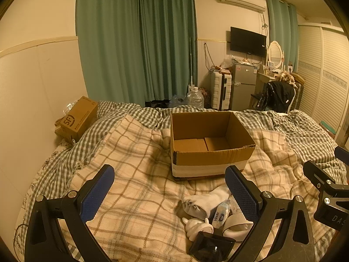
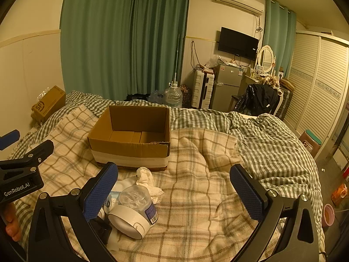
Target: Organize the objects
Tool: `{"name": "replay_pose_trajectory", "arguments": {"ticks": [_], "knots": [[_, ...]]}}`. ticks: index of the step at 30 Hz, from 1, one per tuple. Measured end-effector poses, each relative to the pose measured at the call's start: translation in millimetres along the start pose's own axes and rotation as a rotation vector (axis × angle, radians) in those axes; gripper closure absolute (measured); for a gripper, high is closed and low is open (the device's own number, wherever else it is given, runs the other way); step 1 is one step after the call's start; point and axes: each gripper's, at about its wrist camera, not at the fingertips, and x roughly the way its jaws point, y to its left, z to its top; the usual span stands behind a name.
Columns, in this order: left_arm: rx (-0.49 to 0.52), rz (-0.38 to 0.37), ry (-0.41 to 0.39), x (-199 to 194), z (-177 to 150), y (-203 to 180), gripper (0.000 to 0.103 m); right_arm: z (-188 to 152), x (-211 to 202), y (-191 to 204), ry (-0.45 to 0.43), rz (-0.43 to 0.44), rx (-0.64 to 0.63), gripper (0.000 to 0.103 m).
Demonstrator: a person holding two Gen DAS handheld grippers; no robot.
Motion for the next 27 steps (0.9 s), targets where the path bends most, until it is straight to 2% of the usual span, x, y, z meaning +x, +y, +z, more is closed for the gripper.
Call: {"name": "replay_pose_trajectory", "arguments": {"ticks": [27], "knots": [[-0.003,-0.031,-0.002,-8,2,0,0.0,4,-10,2,-0.02,0.004,-0.011,0.0]]}}
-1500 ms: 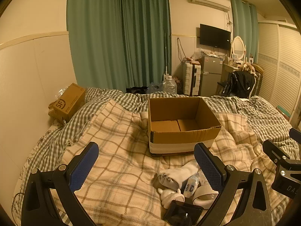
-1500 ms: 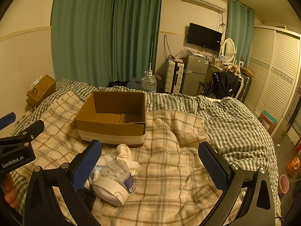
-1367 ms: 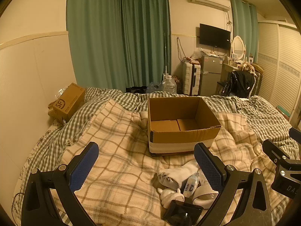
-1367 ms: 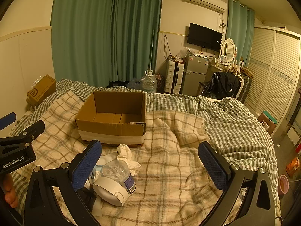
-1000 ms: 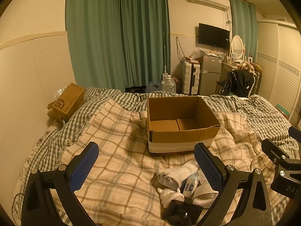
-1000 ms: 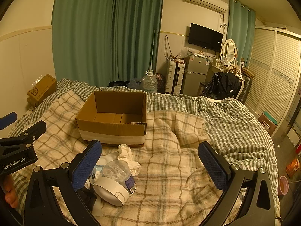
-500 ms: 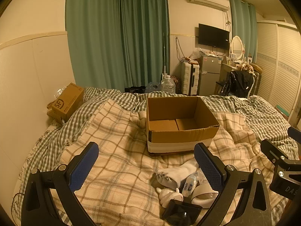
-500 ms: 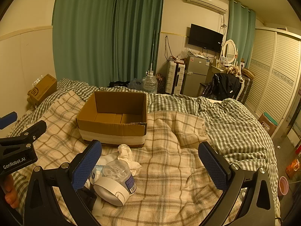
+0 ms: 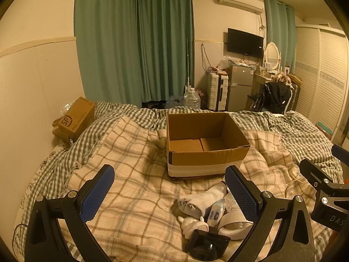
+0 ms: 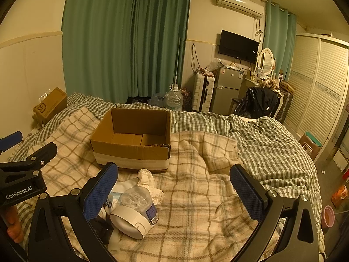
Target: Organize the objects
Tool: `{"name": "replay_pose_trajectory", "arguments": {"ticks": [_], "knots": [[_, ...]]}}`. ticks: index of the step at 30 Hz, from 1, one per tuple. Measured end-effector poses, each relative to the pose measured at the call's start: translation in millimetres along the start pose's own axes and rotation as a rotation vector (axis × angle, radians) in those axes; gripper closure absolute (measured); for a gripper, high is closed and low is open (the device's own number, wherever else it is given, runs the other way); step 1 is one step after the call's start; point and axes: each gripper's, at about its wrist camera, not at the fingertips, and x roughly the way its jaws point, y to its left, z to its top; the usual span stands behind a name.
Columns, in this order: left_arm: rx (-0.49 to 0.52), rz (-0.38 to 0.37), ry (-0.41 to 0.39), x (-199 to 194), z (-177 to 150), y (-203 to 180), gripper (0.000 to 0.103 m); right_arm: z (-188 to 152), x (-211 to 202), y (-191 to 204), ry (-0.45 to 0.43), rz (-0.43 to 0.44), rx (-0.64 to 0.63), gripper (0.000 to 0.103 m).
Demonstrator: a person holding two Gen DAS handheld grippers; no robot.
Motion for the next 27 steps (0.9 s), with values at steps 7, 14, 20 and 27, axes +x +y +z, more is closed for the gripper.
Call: {"name": "replay_pose_trajectory", "arguments": {"ticks": [7,14,20,27], "knots": [[-0.008,-0.017,-0.005,-10,3,1,0.0,4,-13,1,-0.017,0.0,-0.007,0.0],[-0.01,-0.025,0.025,-13,-2,3,0.0,1,-24,1,-0.018,-0.007,-0.017,0.0],[0.004,-0.025,0.078,0,-19,3,0.0,-9,-19,1,0.007,-0.004,-0.027,0.0],[0.016,-0.019,0.175,31,-45,6,0.0,-29,8,4,0.083,0.007,-0.043,0.0]]}}
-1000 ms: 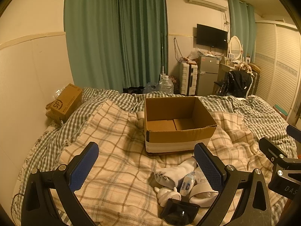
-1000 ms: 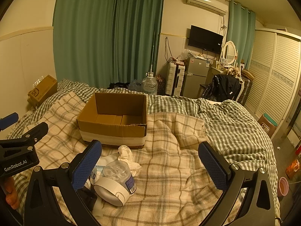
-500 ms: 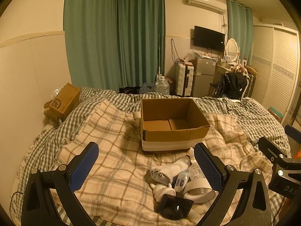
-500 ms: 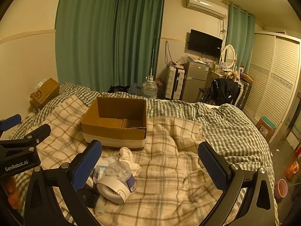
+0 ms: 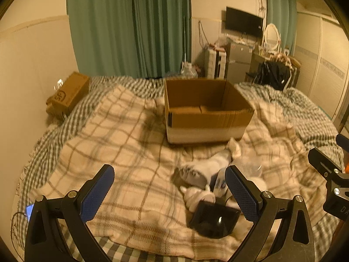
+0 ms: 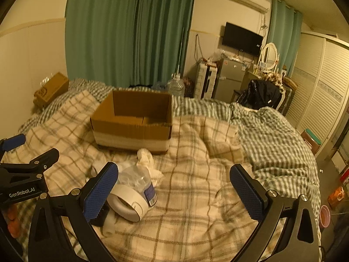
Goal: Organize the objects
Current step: 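Grasp the black round object with the left tool while the right tool grasps the white tape roll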
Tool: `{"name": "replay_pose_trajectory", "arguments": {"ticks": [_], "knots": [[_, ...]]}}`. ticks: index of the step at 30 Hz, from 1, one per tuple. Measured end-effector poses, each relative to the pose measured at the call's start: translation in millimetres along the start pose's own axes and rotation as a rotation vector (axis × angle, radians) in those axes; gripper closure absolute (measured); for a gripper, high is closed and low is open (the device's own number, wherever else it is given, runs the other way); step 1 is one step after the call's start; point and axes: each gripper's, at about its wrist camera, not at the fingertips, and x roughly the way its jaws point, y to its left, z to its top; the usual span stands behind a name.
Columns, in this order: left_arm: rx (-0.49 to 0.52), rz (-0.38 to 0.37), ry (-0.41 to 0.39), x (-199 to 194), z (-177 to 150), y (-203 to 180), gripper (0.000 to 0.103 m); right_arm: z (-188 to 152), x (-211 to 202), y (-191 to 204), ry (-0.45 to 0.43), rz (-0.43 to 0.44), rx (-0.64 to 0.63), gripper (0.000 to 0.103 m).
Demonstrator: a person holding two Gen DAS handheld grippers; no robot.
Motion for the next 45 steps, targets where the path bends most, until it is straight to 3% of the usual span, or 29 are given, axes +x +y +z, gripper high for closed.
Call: {"name": "replay_pose_trajectory", "arguments": {"ticks": [8,14,17,20,21,24,31,42,45], "knots": [[0.022,-0.052,0.155,33,-31,-5,0.0,-27,41,17,0.101,0.053,-0.048,0.003],[0.059,-0.051,0.243,46,-55,-13,0.0,-50,71,28,0.199,0.089,-0.096,0.015],[0.063,-0.054,0.249,46,-55,-16,0.0,-58,88,37,0.25,0.131,-0.116,0.029],[0.081,-0.07,0.258,45,-56,-21,0.0,-63,103,38,0.295,0.173,-0.107,0.055],[0.09,-0.077,0.261,45,-57,-24,0.0,-64,105,37,0.304,0.186,-0.098,0.069],[0.107,-0.105,0.265,45,-57,-33,0.0,-61,101,28,0.283,0.196,-0.057,0.078],[0.127,-0.144,0.289,50,-59,-48,0.0,-46,80,6,0.196,0.147,-0.007,0.083],[0.231,-0.154,0.325,86,-69,-88,0.0,-41,74,-4,0.166,0.144,0.001,0.085],[0.236,-0.152,0.331,89,-72,-88,0.006,-42,74,-4,0.167,0.148,0.001,0.085]]}}
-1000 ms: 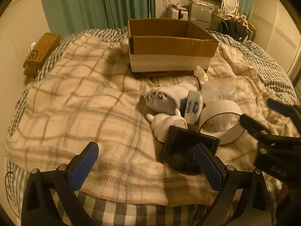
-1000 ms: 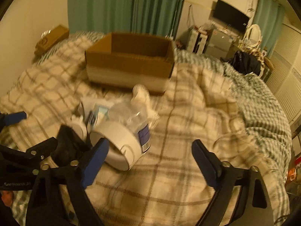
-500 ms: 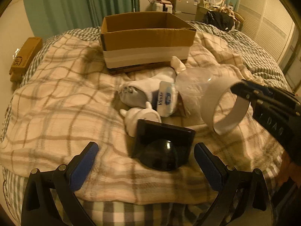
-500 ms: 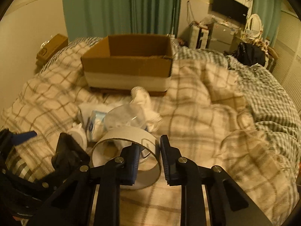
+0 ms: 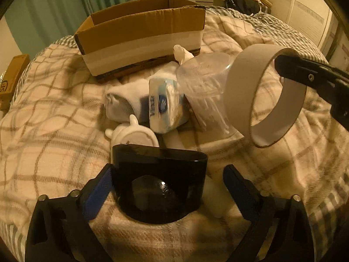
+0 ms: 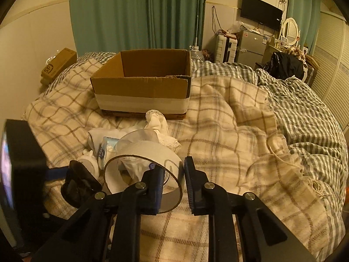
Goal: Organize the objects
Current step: 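Grasp the black round object with the left tool while the right tool grasps the white tape roll, then carry both held items over the cardboard box and open both tools to drop them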
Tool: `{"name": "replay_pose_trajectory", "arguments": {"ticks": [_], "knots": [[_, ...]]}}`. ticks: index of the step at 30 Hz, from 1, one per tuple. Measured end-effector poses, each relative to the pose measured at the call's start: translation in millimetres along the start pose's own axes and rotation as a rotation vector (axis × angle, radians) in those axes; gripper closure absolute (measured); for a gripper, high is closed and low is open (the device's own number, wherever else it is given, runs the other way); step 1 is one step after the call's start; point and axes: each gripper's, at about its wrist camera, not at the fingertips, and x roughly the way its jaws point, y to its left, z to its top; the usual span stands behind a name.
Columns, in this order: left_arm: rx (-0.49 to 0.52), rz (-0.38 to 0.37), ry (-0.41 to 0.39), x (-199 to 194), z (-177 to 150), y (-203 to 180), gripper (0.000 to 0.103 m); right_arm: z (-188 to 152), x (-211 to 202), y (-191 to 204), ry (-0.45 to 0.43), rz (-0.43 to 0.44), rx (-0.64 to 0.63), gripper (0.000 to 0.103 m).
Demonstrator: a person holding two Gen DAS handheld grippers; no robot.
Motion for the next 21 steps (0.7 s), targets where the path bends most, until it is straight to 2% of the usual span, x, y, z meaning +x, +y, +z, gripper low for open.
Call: {"name": "replay_pose_trajectory", "arguments": {"ticks": [2,3,9,14,21], "knots": [[-0.01,-0.004,-0.016,-5,0,3,0.016,0,-1,0,-0.003,0.001,-0.003,0.085],[-0.015,-0.003,-0.018,-6,-1,4,0.026,0,-1,1,-0.004,0.003,-0.005,0.085],[-0.051,-0.046,-0.017,-21,-5,15,0.026,3,-12,2,-0.024,0.0,-0.012,0.087],[-0.071,-0.057,-0.077,-53,-2,20,0.026,10,-32,4,-0.062,-0.011,-0.017,0.088],[-0.069,-0.06,-0.205,-107,23,29,0.026,27,-65,10,-0.128,-0.025,-0.04,0.088]]}}
